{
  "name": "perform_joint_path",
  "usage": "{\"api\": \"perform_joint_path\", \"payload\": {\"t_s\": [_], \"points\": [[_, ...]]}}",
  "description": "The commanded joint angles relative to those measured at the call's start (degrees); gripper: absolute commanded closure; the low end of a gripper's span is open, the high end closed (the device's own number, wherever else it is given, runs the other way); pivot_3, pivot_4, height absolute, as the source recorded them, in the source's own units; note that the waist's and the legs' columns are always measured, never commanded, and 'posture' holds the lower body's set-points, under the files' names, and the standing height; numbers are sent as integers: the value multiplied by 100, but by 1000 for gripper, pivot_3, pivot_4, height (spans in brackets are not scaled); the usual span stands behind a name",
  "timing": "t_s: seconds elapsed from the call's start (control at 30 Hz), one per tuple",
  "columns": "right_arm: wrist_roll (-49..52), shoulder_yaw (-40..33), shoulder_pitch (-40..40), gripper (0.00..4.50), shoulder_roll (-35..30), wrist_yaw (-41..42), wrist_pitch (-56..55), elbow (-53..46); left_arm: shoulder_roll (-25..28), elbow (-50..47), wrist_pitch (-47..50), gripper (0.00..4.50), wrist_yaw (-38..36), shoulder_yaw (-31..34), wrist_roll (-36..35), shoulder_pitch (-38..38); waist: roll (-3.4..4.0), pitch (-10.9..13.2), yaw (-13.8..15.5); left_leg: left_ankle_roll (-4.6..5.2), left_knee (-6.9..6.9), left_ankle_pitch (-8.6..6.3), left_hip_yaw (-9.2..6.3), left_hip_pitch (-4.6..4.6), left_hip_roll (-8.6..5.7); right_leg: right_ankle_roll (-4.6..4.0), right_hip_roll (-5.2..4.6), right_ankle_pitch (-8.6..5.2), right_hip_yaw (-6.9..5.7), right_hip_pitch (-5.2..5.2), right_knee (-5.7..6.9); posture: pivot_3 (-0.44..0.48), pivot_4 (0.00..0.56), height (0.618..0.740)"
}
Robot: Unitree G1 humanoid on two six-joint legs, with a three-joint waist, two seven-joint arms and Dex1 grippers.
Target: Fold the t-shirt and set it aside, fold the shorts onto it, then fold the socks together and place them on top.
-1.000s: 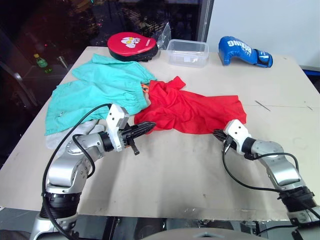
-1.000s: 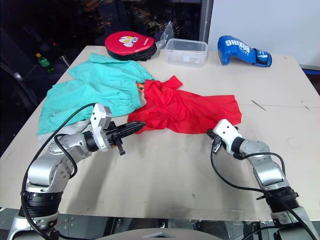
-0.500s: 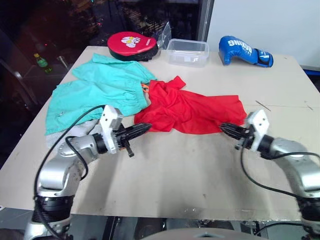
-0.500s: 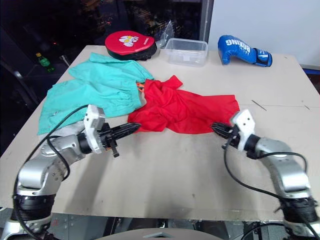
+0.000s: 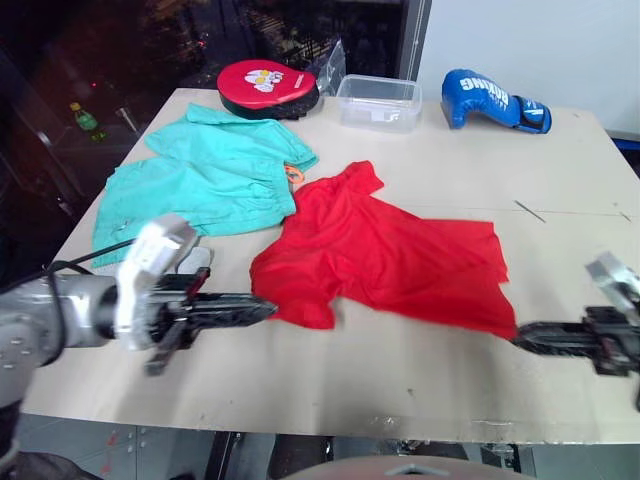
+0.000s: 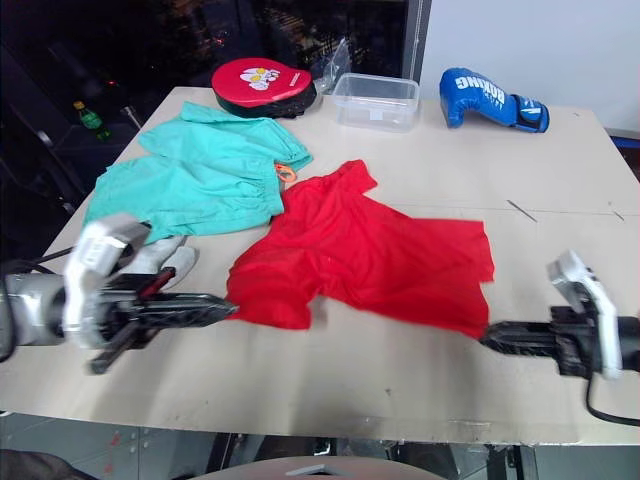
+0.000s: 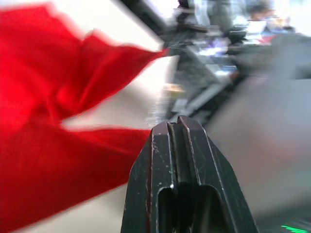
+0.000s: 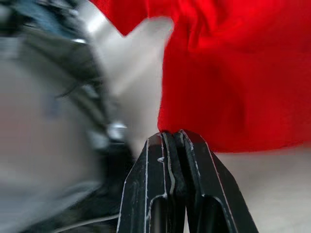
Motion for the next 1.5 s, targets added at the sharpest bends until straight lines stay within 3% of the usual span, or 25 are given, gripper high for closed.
{"api": "perform_joint_path", "payload": {"t_s": [0.03,0.07,0.17,0.3,0.4,0.5,0.63,0.83,0.97,1.07,1.13,1.2,1.5], "points": [[294,-799,-14,4419,-284,509,410,310,262,651,133,4500,-164,241,-276,-445,1,3,4,0,0,0,-1,0,-2,0,1,0,-2,0,0,0,150,740],[161,-722,-236,4419,-329,372,269,570,253,917,15,4500,-49,79,-111,-745,-1,4,5,0,-2,0,-3,2,-2,0,2,0,-4,1,-2,0,150,740],[-648,439,-2053,4419,-437,-791,-672,1892,-239,2152,-689,4500,735,-1043,1130,-2664,-4,2,3,0,-8,0,-5,0,-3,0,1,0,-6,4,-13,0,150,740],[-2503,2227,-5141,4419,63,-1564,-2373,4096,-1240,4449,-2140,4500,1250,-2354,3270,-5156,24,57,8,4,25,5,-24,-3,-52,-42,22,32,-5,15,-24,0,150,740],[-3859,3042,-7043,4419,638,-2065,-4015,6015,-1998,6626,-3872,4500,1708,-2737,4621,-6823,6,58,-13,10,37,11,-30,-42,-82,-12,37,46,18,1,-36,0,150,740],[-4281,3261,-7979,4419,963,-1920,-4658,7067,-2365,8007,-4857,4500,1718,-2743,5230,-7807,4,56,-39,-16,35,27,-18,-124,-86,48,44,73,41,-83,-35,0,150,740],[-4152,3350,-7602,4419,1185,-1269,-4362,6411,-2438,8378,-5051,4500,428,-2917,5681,-7958,8,53,-108,-18,-36,26,1,-110,-89,96,30,85,0,-93,-37,0,150,740],[-3486,3147,-5489,4419,1629,-1456,-3278,3749,-2288,7980,-4751,4500,-1087,-3065,5998,-7366,10,53,-142,-30,-46,32,35,-114,-58,115,2,62,-136,-78,-34,0,150,740],[-2812,3137,-4005,3201,2081,-1941,-2434,1799,-1994,7367,-4416,4500,-1780,-3189,6068,-6827,6,53,-158,-41,-20,39,53,-108,-57,116,-11,61,-130,-67,-33,0,150,740],[-2263,3123,-3375,1648,2693,-2758,-1651,881,-1824,6982,-4355,4500,-1814,-3240,6047,-6474,3,55,-160,-35,56,36,44,-110,-46,113,-11,62,-118,-66,28,0,150,740],[-2128,3189,-3119,1000,2973,-3127,-1385,558,-1769,6800,-4267,4500,-1814,-3215,6007,-6332,-2,52,-152,-23,63,31,19,-101,-48,104,-18,66,-109,-66,47,0,150,740],[-2022,3272,-2935,76,3156,-3389,-1162,344,-1732,6634,-4168,4500,-1814,-3181,5975,-6229,-11,45,-124,10,68,29,8,-98,-49,78,-22,71,-109,-66,59,0,150,740],[-2265,3346,-2950,76,4119,-4652,-985,934,-1769,6235,-3910,4500,-1808,-3063,6014,-5976,-32,33,-130,-4,63,48,9,-111,-59,84,-21,79,-109,-73,56,0,150,740]]}}
